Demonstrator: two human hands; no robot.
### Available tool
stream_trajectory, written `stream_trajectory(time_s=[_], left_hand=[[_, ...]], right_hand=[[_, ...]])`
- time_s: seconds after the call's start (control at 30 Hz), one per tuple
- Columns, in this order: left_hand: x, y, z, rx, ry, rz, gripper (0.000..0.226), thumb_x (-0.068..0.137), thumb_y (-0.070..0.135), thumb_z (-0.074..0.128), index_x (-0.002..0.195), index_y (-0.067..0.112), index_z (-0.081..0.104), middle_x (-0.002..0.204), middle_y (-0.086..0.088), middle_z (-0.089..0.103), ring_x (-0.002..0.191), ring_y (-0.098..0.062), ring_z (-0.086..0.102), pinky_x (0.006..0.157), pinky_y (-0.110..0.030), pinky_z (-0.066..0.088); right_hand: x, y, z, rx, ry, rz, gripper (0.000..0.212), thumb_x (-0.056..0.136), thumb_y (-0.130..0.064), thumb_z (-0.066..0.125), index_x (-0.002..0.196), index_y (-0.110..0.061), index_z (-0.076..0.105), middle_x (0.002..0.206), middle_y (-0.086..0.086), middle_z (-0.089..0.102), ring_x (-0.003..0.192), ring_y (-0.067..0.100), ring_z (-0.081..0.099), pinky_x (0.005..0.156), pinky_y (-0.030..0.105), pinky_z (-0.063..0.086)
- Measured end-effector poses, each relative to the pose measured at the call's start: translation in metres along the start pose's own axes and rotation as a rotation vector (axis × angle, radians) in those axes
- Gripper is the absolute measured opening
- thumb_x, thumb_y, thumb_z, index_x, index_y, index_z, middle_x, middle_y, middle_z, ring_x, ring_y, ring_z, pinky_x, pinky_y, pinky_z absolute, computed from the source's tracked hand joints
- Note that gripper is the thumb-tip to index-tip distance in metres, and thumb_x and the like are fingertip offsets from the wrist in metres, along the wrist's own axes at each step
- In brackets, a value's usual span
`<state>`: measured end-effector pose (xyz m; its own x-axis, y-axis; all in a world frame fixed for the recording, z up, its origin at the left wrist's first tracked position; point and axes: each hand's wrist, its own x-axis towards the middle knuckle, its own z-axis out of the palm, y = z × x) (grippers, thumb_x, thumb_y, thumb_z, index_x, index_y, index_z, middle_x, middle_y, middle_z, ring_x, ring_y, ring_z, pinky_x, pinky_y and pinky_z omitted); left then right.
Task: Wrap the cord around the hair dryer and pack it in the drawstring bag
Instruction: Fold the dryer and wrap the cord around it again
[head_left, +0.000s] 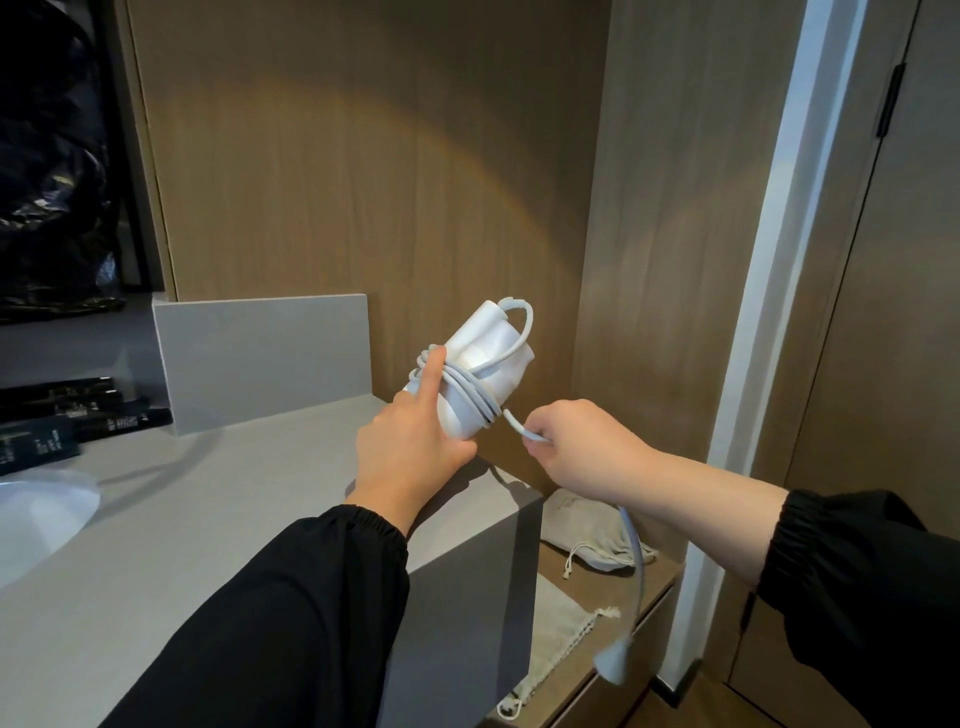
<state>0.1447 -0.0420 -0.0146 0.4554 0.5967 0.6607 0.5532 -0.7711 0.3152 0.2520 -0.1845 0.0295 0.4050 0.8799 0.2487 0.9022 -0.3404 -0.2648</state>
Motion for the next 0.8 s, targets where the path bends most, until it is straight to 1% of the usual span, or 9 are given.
stream_trajectory(time_s=[0.1,0.17,0.27,0.33,0.43,0.53,0.67,0.73,0.8], left_hand=[[0.000,0.000,-0.001,0.041,0.004,0.018,0.094,0.078,0.047,0.064,0.145,0.038,-0.001,0.110,0.001,0.059,0.079,-0.016,0.055,0.057,-0.024,0.042],[-0.001,-0.001,-0.001,0.079,0.009,0.040,0.095,0.077,0.047,0.063,0.145,0.039,-0.003,0.111,0.000,0.059,0.084,-0.018,0.058,0.057,-0.025,0.042],[-0.002,-0.001,0.000,0.168,0.020,0.103,0.098,0.078,0.046,0.064,0.145,0.040,-0.008,0.112,-0.003,0.057,0.089,-0.019,0.057,0.056,-0.025,0.041],[-0.002,0.002,-0.001,0.238,0.027,0.148,0.098,0.081,0.045,0.063,0.146,0.039,-0.009,0.111,-0.005,0.055,0.084,-0.016,0.051,0.055,-0.025,0.039],[-0.003,0.006,-0.004,0.303,0.002,0.195,0.095,0.085,0.043,0.062,0.148,0.038,-0.010,0.112,-0.008,0.053,0.081,-0.014,0.040,0.058,-0.023,0.037],[-0.003,0.006,-0.004,0.342,0.008,0.256,0.095,0.086,0.042,0.062,0.148,0.038,-0.010,0.113,-0.009,0.051,0.090,-0.018,0.049,0.060,-0.025,0.036],[-0.001,0.003,0.000,0.357,0.021,0.284,0.098,0.085,0.042,0.063,0.146,0.044,-0.014,0.109,-0.009,0.051,0.090,-0.020,0.048,0.060,-0.027,0.034],[0.000,0.001,0.003,0.368,0.020,0.309,0.101,0.085,0.044,0.063,0.144,0.046,-0.019,0.108,-0.008,0.051,0.090,-0.021,0.049,0.061,-0.028,0.036],[0.000,0.001,0.005,0.382,0.012,0.329,0.103,0.084,0.045,0.063,0.143,0.045,-0.022,0.108,-0.009,0.052,0.090,-0.022,0.050,0.065,-0.029,0.041]], right_hand=[[-0.005,-0.003,0.000,-0.164,-0.102,-0.023,0.012,0.094,-0.009,0.056,0.102,-0.018,0.060,0.078,-0.002,0.053,0.068,0.012,0.054,0.061,0.016,0.041],[-0.007,-0.002,-0.003,-0.147,-0.160,-0.024,0.023,0.093,-0.005,0.055,0.112,-0.016,0.060,0.082,-0.003,0.054,0.071,0.011,0.054,0.059,0.014,0.039],[-0.008,-0.002,-0.009,-0.111,-0.190,-0.009,0.033,0.093,-0.002,0.052,0.121,-0.017,0.061,0.095,0.001,0.060,0.082,0.014,0.058,0.066,0.016,0.042],[-0.009,-0.003,-0.013,-0.176,-0.144,-0.033,0.035,0.092,-0.002,0.053,0.122,-0.017,0.061,0.093,0.000,0.060,0.080,0.013,0.058,0.066,0.017,0.043],[-0.011,-0.004,-0.014,-0.377,-0.062,-0.109,0.033,0.092,-0.005,0.056,0.122,-0.017,0.060,0.095,0.002,0.060,0.083,0.017,0.059,0.074,0.023,0.048],[-0.011,-0.004,-0.013,-0.513,-0.016,-0.161,0.028,0.093,-0.008,0.056,0.119,-0.016,0.061,0.089,0.002,0.055,0.078,0.018,0.055,0.076,0.025,0.048],[-0.013,-0.007,-0.015,-0.617,0.103,-0.153,0.023,0.094,-0.012,0.056,0.117,-0.014,0.061,0.099,0.005,0.065,0.089,0.021,0.063,0.081,0.029,0.051],[-0.013,-0.007,-0.016,-0.663,0.158,-0.178,0.024,0.095,-0.015,0.056,0.119,-0.014,0.058,0.099,0.004,0.064,0.088,0.021,0.064,0.075,0.027,0.048],[-0.010,-0.006,-0.018,-0.684,0.216,-0.195,0.025,0.096,-0.019,0.056,0.120,-0.015,0.056,0.090,0.002,0.058,0.078,0.019,0.059,0.066,0.025,0.040]])
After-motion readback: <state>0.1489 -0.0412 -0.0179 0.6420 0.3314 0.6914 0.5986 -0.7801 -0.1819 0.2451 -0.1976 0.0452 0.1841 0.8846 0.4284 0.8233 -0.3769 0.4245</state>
